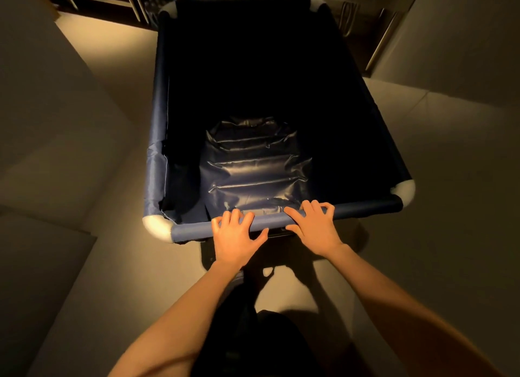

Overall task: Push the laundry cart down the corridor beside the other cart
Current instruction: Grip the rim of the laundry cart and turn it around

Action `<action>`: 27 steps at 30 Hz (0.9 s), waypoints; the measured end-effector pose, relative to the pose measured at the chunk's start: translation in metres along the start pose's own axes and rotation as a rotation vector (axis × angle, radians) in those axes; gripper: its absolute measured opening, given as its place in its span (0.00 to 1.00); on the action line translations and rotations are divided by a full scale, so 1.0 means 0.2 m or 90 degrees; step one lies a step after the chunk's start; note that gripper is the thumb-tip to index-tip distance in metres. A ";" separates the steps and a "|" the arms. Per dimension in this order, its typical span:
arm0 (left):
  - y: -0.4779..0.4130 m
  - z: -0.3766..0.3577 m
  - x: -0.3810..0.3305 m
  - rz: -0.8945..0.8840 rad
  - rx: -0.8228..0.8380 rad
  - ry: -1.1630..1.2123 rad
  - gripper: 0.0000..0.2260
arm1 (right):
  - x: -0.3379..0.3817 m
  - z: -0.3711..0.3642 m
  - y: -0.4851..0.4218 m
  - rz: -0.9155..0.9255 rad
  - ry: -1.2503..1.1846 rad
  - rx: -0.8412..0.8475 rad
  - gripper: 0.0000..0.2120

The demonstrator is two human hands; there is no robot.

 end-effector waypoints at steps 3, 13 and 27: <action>-0.06 0.00 0.03 -0.008 -0.004 -0.010 0.22 | 0.00 0.00 -0.05 -0.011 -0.023 -0.008 0.20; -0.45 -0.03 0.16 -0.045 0.010 -0.022 0.23 | -0.03 0.02 -0.39 -0.046 -0.046 -0.046 0.19; -1.20 -0.06 0.28 -0.067 0.034 -0.018 0.24 | -0.23 0.07 -1.07 -0.092 -0.024 0.005 0.19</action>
Point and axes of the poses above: each hand's wrist, its own y-axis away from the middle knuckle, its own z-axis out of the back of the hand, x = y × z, the point moved 4 cm from there along -y, towards the middle knuckle, and after that the axes turned 5 degrees about x, right-handed, at the moved point
